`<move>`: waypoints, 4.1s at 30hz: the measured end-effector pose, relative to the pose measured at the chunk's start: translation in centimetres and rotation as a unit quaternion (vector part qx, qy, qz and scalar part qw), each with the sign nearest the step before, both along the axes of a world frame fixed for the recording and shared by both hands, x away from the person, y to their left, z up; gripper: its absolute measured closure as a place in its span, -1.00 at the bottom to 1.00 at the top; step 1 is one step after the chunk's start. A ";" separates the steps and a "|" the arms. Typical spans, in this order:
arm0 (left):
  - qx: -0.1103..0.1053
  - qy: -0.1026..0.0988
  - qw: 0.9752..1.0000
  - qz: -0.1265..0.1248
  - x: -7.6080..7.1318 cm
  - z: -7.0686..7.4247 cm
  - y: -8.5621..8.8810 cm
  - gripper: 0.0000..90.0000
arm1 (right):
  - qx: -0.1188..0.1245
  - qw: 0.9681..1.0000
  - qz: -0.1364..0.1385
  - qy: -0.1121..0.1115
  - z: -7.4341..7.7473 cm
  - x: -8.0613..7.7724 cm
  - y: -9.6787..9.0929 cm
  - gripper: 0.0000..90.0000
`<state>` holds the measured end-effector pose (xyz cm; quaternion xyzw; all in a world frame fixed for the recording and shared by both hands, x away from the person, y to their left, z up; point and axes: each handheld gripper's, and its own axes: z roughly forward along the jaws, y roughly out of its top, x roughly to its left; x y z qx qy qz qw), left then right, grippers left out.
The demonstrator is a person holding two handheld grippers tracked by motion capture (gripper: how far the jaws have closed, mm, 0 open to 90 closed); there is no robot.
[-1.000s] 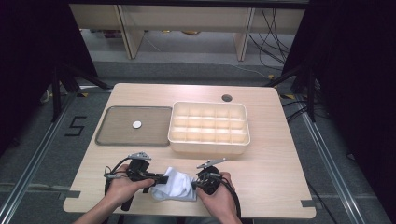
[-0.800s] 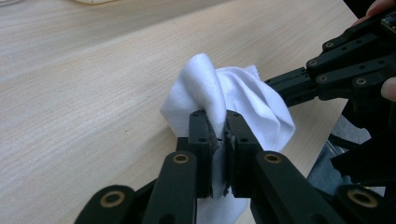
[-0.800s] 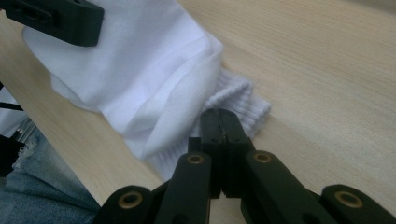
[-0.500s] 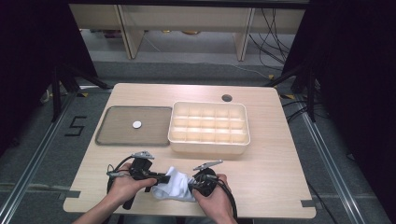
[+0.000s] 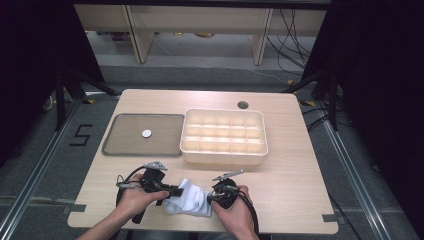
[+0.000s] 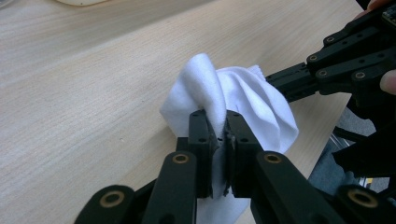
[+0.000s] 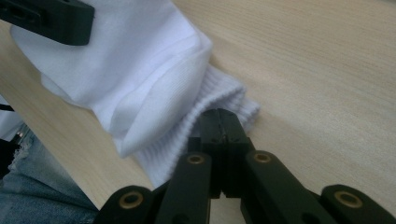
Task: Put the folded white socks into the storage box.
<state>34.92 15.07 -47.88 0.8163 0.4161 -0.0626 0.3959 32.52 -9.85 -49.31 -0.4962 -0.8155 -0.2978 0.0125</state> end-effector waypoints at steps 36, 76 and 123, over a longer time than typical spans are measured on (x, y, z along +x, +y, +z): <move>0.012 -0.012 1.000 -0.026 0.0 1.2 -2.0 0.82 | 0.016 1.000 0.007 -0.011 -0.5 0.2 1.3 1.00; 0.088 -0.069 0.990 -0.089 -1.2 0.3 -5.8 0.81 | 0.044 0.998 -0.043 -0.021 3.3 2.0 -0.8 0.82; 0.026 -0.024 0.996 -0.087 -2.7 -0.6 -4.6 0.67 | 0.046 0.999 0.001 0.000 1.0 2.5 0.4 0.91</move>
